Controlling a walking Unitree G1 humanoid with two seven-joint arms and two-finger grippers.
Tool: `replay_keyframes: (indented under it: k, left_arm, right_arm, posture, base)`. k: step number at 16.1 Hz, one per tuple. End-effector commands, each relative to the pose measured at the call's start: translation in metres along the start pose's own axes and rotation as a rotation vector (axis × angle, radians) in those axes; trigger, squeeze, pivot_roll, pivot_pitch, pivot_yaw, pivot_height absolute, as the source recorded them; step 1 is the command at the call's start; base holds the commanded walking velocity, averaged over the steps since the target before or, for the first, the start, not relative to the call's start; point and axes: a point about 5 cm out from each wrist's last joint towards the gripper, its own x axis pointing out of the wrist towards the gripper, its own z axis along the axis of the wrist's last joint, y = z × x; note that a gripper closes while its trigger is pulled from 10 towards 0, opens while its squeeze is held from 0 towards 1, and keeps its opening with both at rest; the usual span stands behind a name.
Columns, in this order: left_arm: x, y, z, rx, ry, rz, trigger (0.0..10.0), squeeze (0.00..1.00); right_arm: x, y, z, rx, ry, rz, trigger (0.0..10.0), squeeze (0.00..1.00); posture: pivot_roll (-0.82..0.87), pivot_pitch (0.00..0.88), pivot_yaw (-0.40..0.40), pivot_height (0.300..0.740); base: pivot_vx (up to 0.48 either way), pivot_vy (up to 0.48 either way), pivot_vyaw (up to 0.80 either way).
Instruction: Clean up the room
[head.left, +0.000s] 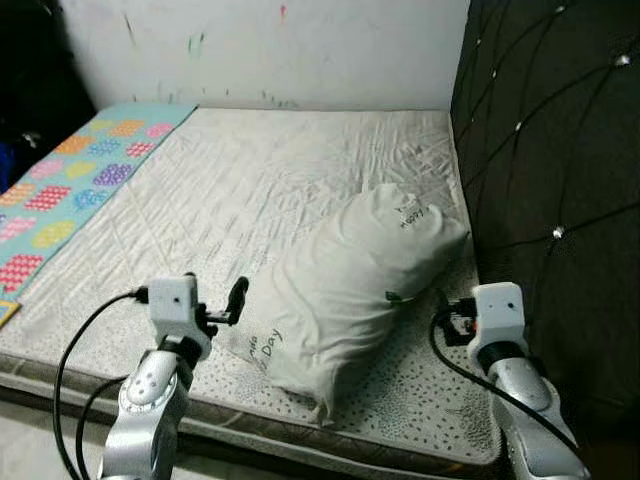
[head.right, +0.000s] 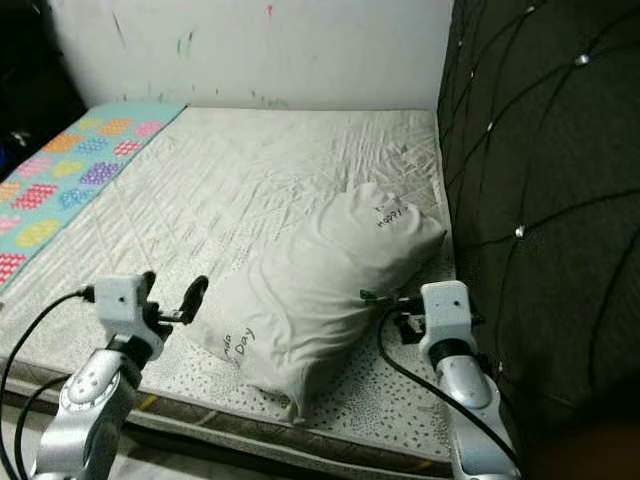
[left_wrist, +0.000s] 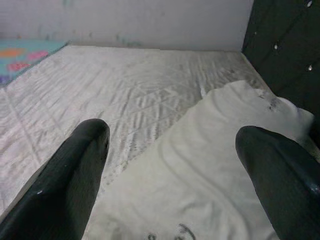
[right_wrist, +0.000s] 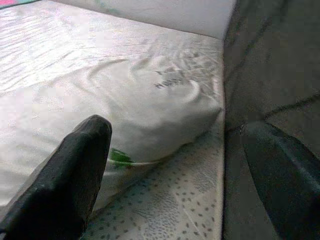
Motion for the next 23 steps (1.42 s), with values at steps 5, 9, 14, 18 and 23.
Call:
replay_keyframes:
  k: [5,9,14,18,23]
  left_arm:
    - [0.007,0.000,0.008,0.027,-0.003,-0.047,10.0,0.00]
    - [0.014,0.000,0.009,0.017,-0.009,-0.051,10.0,0.00]
    - [0.014,0.001,0.009,0.010,-0.009,-0.056,10.0,0.00]
    - [0.012,-0.002,0.004,-0.011,-0.009,-0.039,10.0,0.00]
    - [0.004,-0.009,-0.003,-0.030,0.006,-0.058,10.0,0.00]
  right_arm:
    - [0.001,0.011,0.005,0.041,-0.029,-0.048,10.0,0.00]
    - [-0.002,-0.003,0.004,0.069,-0.023,-0.129,10.0,0.00]
    - [0.005,0.000,0.009,0.074,-0.036,-0.112,10.0,0.00]
    - [0.005,-0.006,0.008,0.051,-0.025,-0.097,10.0,0.00]
    - [0.010,-0.004,0.012,0.066,-0.034,-0.084,10.0,0.00]
  posture:
    - [-0.18,0.000,0.106,0.740]
    - [-0.20,0.000,0.109,0.740]
    - [-0.19,0.000,0.095,0.740]
    - [-0.19,0.000,0.064,0.740]
    - [-0.19,0.000,0.052,0.740]
  base:
    - [0.000,0.000,0.00]
    - [0.000,0.000,-0.20]
    - [0.000,0.000,-0.60]
    - [0.000,0.000,-0.16]
    - [0.000,0.000,-0.58]
